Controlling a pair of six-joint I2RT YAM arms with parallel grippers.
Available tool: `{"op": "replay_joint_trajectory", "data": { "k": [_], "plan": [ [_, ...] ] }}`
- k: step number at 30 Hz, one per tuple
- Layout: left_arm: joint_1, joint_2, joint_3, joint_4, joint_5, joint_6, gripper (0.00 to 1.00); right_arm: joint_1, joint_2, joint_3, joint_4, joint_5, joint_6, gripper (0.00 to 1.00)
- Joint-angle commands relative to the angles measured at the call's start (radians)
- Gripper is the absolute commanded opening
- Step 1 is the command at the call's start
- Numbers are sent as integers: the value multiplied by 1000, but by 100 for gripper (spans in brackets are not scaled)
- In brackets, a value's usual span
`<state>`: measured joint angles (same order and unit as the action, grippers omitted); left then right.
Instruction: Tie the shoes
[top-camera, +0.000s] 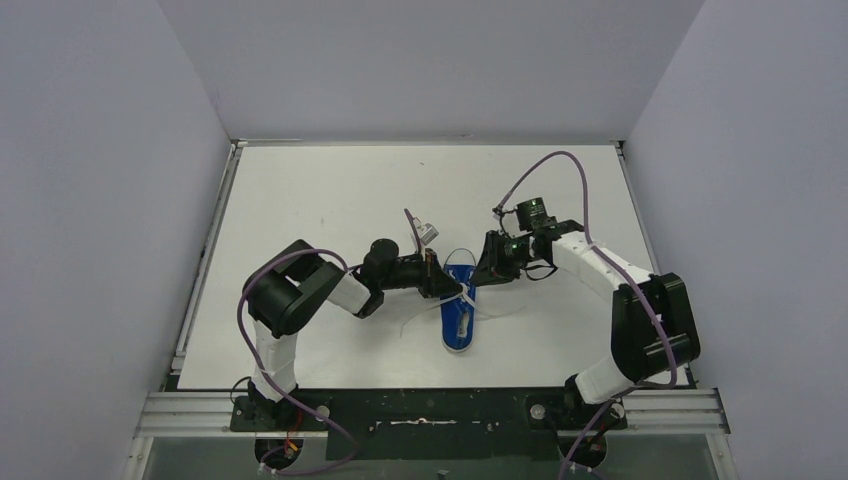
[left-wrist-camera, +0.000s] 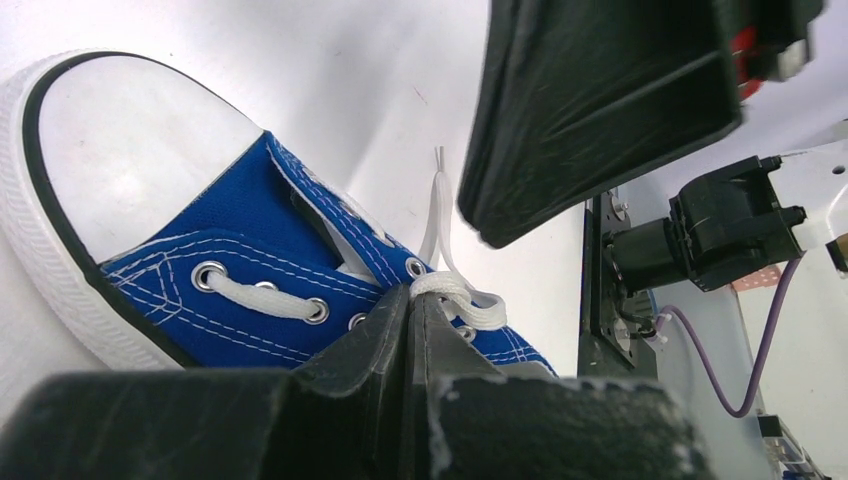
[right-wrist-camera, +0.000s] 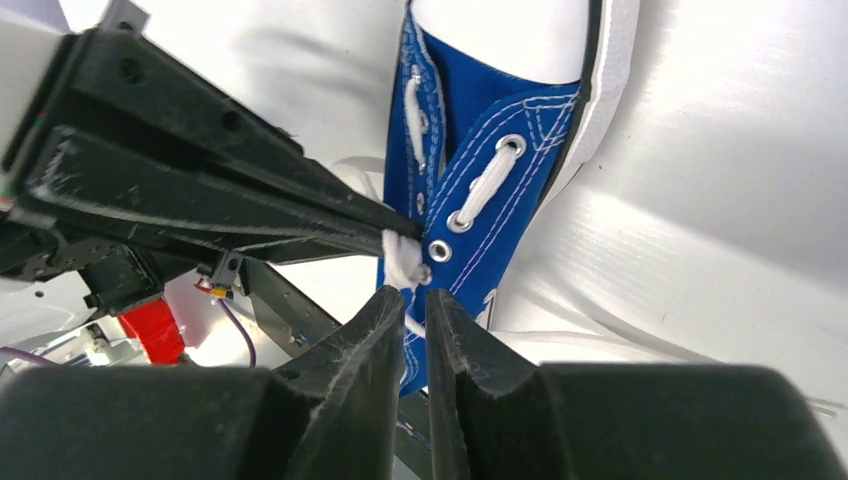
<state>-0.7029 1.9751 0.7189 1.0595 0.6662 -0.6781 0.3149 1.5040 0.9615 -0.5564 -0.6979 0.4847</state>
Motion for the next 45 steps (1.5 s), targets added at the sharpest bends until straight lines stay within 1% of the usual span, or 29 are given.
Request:
{"op": "replay_joint_trajectory", "data": {
  "k": [1, 6, 11, 15, 22, 26, 29, 40, 45],
  "plan": [
    [9, -5, 27, 83, 15, -2, 0, 0, 51, 46, 38, -39, -36, 15],
    [11, -4, 29, 85, 23, -1, 0, 1, 76, 38, 49, -55, -49, 10],
    [11, -1, 33, 89, 26, -8, 0, 24, 93, 30, 81, -73, -37, 11],
    [11, 5, 43, 88, 32, -13, 0, 33, 84, 4, 142, -107, 7, 13],
    [12, 5, 54, 94, 33, -21, 0, 34, 88, -10, 154, -130, 12, 11],
    [14, 8, 50, 92, 34, -19, 0, -31, 39, -36, 140, -109, 9, 15],
    [14, 8, 45, 93, 35, -20, 0, -57, 45, -46, 123, -114, -17, 19],
    [14, 4, 47, 85, 35, -18, 0, -10, 110, -26, 148, -142, -22, 20],
    [14, 5, 51, 83, 37, -18, 0, 2, 101, -48, 184, -162, 3, 20]
  ]
}}
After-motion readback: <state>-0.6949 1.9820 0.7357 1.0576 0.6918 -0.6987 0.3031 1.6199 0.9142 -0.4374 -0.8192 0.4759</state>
